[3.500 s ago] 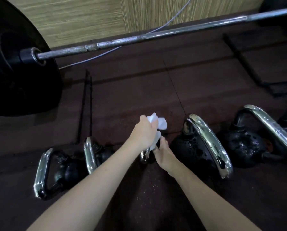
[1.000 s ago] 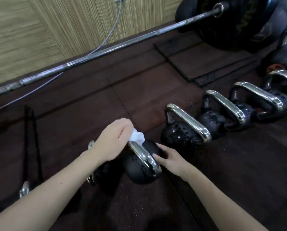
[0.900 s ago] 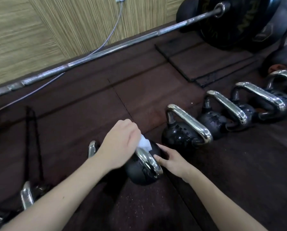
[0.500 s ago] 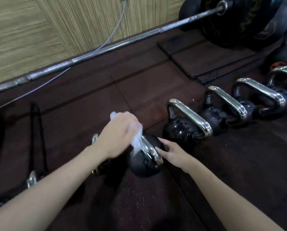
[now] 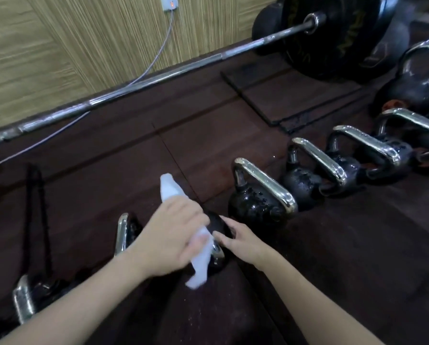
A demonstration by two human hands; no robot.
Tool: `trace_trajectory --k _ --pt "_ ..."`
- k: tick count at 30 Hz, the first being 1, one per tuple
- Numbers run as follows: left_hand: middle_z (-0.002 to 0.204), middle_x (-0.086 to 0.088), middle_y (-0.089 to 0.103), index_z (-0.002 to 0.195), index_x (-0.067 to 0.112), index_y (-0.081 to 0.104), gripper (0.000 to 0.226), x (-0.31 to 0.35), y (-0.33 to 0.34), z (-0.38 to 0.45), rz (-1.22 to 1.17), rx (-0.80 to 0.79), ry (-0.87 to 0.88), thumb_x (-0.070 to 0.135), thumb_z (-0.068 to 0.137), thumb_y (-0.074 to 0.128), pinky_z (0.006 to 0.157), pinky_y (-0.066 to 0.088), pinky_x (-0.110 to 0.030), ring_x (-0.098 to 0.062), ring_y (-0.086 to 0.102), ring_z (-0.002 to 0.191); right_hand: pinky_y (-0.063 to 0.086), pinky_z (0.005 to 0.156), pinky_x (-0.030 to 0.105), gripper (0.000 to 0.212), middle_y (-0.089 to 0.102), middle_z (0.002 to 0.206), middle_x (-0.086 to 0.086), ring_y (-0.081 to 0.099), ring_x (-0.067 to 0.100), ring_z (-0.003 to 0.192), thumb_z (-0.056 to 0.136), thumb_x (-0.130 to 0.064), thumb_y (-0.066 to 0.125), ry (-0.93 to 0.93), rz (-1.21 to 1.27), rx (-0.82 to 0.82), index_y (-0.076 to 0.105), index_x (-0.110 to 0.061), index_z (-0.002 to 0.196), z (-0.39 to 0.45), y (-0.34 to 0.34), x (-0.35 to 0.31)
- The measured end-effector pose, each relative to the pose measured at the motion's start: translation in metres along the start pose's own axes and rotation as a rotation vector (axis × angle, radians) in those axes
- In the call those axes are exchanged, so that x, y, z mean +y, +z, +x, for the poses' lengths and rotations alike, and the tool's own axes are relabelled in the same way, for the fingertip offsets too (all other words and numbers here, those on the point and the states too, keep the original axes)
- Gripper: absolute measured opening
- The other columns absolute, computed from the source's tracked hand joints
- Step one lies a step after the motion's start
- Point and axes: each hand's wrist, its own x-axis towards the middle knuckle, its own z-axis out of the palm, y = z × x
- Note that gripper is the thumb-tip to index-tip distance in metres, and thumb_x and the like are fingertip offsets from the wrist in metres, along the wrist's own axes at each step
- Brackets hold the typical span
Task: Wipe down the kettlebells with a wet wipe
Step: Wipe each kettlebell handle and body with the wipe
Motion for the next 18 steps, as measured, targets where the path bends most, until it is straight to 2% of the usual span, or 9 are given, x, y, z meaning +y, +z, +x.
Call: trace_trajectory --k 3,5,6,7,9,11,14,16,18 --pt "0.082 -0.007 0.056 0.079 0.005 0.058 0.034 -0.026 -0.001 0.01 -0.319 0.087 -0.409 0.027 0.1 0.042 0.077 0.046 -0.056 -0.03 0.052 0.08 0.042 0.122 0.038 0.102 0.06 0.15 -0.016 0.054 0.004 0.14 0.069 -0.085 0.072 0.056 0.005 -0.011 0.047 -0.036 0.155 0.006 0.002 0.005" --pt "0.084 -0.016 0.057 0.078 0.001 0.052 0.037 -0.03 -0.002 0.021 -0.559 0.088 -0.692 0.032 0.094 0.04 0.082 0.048 -0.058 -0.033 0.054 0.084 0.04 0.123 0.04 0.112 0.055 0.154 -0.017 0.05 0.005 0.144 0.061 -0.092 0.072 0.085 0.002 -0.015 0.043 -0.041 0.156 0.009 0.001 0.012" --pt "0.083 -0.014 0.055 0.077 0.002 0.049 0.037 -0.027 -0.003 0.024 -0.54 0.07 -0.729 0.033 0.094 0.04 0.083 0.047 -0.054 -0.03 0.053 0.084 0.041 0.123 0.04 0.111 0.056 0.154 -0.017 0.051 0.005 0.143 0.061 -0.091 0.073 0.085 0.004 -0.014 0.043 -0.041 0.156 0.011 0.001 0.014" --pt "0.078 -0.008 0.052 0.074 0.005 0.048 0.038 -0.021 -0.005 0.024 -0.412 0.051 -0.671 0.033 0.097 0.038 0.081 0.045 -0.05 -0.026 0.05 0.081 0.041 0.122 0.04 0.11 0.056 0.153 -0.017 0.052 0.005 0.142 0.062 -0.091 0.074 0.083 0.004 -0.011 0.043 -0.042 0.155 0.012 0.002 0.018" --pt "0.074 0.005 0.047 0.069 0.016 0.05 0.041 -0.005 -0.011 0.02 -0.14 -0.027 -0.417 0.029 0.103 0.031 0.082 0.041 -0.043 -0.02 0.043 0.078 0.041 0.122 0.041 0.108 0.056 0.153 -0.017 0.053 0.006 0.142 0.062 -0.091 0.074 0.073 0.002 -0.005 0.043 -0.044 0.155 0.014 0.004 0.023" --pt "0.077 0.01 0.046 0.072 0.03 0.051 0.04 0.014 -0.013 0.015 0.055 -0.133 -0.19 0.032 0.105 0.028 0.098 0.041 -0.043 -0.019 0.044 0.081 0.04 0.123 0.041 0.108 0.055 0.155 -0.016 0.051 0.006 0.144 0.063 -0.091 0.073 0.06 0.003 0.017 0.044 -0.042 0.155 0.014 0.005 0.022" --pt "0.096 0.007 0.06 0.099 0.024 0.069 0.028 0.04 -0.002 -0.002 0.133 -0.156 0.037 0.043 0.103 0.048 0.11 0.039 -0.041 -0.021 0.057 0.095 0.035 0.126 0.04 0.115 0.046 0.163 -0.011 0.042 0.007 0.15 0.063 -0.093 0.068 0.044 -0.034 0.018 0.04 -0.035 0.16 0.009 0.004 0.012" --pt "0.102 0.005 0.062 0.11 0.021 0.069 0.034 0.029 -0.004 -0.004 0.144 -0.134 0.133 0.046 0.105 0.048 0.105 0.041 -0.039 -0.021 0.059 0.097 0.034 0.127 0.039 0.118 0.045 0.163 -0.011 0.041 0.006 0.151 0.062 -0.094 0.066 0.031 -0.029 0.017 0.039 -0.034 0.16 0.008 0.004 0.01" --pt "0.101 0.005 0.061 0.108 0.019 0.067 0.04 0.004 -0.01 0.002 0.044 -0.137 0.074 0.046 0.108 0.038 0.098 0.043 -0.04 -0.021 0.059 0.094 0.038 0.125 0.039 0.116 0.054 0.156 -0.015 0.048 0.004 0.145 0.061 -0.093 0.069 0.036 0.0 0.027 0.043 -0.035 0.158 0.009 0.005 0.012"
